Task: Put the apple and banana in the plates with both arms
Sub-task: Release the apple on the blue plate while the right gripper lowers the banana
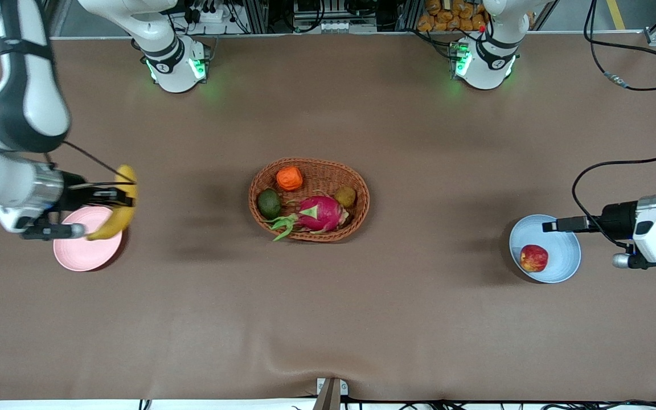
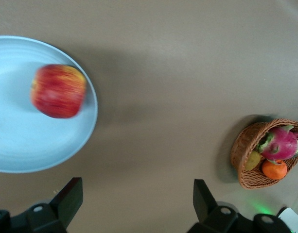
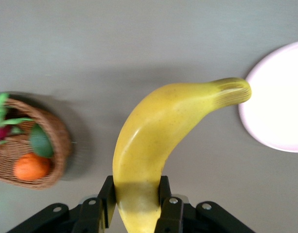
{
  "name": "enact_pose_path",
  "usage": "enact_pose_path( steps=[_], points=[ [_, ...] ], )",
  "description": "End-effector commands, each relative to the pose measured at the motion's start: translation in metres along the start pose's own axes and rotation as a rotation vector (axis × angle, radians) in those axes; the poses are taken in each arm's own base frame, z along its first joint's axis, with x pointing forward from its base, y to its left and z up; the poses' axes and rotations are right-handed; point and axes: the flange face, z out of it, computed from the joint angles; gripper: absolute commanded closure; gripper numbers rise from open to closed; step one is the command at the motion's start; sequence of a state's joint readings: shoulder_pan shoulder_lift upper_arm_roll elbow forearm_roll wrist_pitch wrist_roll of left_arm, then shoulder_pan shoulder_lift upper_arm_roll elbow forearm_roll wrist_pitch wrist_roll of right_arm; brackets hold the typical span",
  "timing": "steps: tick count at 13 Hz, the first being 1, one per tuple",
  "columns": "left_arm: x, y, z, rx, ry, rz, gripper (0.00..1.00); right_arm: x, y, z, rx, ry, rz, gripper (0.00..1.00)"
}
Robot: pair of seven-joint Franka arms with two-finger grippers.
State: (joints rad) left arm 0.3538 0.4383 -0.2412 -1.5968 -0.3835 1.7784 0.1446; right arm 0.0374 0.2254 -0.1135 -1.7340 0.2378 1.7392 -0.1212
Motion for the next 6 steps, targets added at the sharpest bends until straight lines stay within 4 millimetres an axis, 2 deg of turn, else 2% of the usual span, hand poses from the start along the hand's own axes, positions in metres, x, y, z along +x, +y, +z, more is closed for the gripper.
enact_pose_path(
  steps=[1, 2, 4, 6],
  points=[
    [-0.016, 0.037, -0.011, 0.085, -0.011, -0.039, 0.0, -0.005, 0.065, 0.004, -0.013, -0.026, 0.004, 1.0],
    [-0.02, 0.047, -0.013, 0.145, -0.009, -0.04, 0.0, -0.004, 0.095, 0.015, -0.026, -0.048, -0.012, 1.0],
    [-0.029, 0.081, -0.015, 0.26, 0.011, -0.038, 0.0, 0.0, 0.149, 0.052, -0.009, -0.108, 0.018, 1.0],
    [-0.037, 0.094, -0.016, 0.361, 0.001, -0.03, 0.0, 0.021, 0.169, 0.088, -0.018, -0.102, -0.016, 1.0]
  ],
)
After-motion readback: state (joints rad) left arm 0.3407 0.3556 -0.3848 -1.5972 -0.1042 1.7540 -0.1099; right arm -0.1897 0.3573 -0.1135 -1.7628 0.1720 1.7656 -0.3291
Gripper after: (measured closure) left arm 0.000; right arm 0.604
